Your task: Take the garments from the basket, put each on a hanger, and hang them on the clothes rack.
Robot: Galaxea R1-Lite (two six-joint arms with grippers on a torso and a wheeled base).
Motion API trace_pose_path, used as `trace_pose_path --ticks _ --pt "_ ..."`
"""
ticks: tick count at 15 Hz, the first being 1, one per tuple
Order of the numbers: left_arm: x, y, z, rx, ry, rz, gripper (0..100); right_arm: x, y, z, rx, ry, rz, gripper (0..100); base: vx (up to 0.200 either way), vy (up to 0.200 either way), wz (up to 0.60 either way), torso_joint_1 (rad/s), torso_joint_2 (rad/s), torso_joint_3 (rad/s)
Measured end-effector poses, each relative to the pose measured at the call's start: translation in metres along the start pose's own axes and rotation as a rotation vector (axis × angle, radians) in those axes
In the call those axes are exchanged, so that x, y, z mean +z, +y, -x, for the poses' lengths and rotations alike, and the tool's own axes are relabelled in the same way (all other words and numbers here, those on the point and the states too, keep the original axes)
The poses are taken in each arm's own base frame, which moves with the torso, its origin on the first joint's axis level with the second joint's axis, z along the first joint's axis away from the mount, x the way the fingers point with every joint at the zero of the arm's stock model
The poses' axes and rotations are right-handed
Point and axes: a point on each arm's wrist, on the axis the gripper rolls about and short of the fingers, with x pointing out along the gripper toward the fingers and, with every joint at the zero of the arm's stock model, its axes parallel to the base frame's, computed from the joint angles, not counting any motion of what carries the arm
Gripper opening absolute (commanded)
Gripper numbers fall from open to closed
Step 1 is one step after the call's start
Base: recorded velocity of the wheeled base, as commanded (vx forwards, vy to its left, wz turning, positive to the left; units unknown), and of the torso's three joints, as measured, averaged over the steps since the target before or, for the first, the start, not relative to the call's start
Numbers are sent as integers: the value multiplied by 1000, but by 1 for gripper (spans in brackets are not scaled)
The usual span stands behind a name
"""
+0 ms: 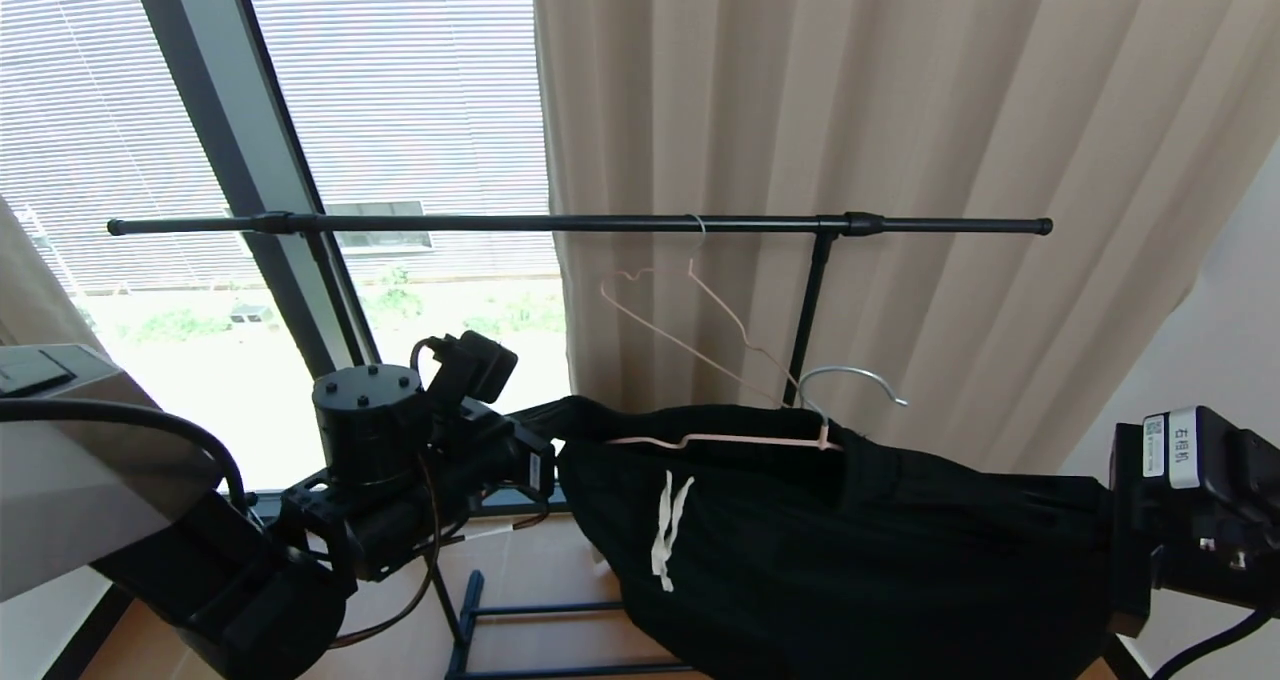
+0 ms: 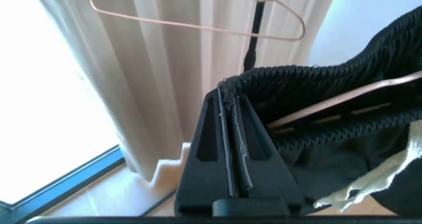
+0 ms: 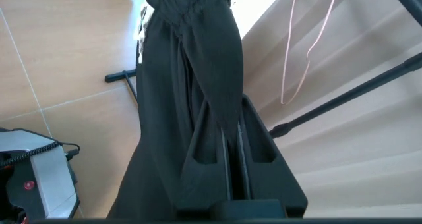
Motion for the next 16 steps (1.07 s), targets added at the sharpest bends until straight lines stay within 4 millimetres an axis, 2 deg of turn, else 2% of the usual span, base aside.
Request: trace_pose_path --ticks 2,5,9,13,16 --pt "11 -2 4 -6 14 -5 0 -3 3 0 8 8 -9 0 0 0 0 0 0 0" --pt "28 -15 7 -45 130 1 0 -5 4 0 11 12 -18 0 0 0 0 0 0 0" --pt "52 -34 12 -86 128 -16 0 -6 3 -2 15 18 -26 0 0 0 0 0 0 0" --pt "70 -45 12 -48 196 -28 0 -4 -1 -3 -28 39 -58 0 0 0 0 0 0 0" --pt "88 -50 11 -31 185 -34 0 2 -7 -4 -82 12 -40 0 0 0 0 0 0 0"
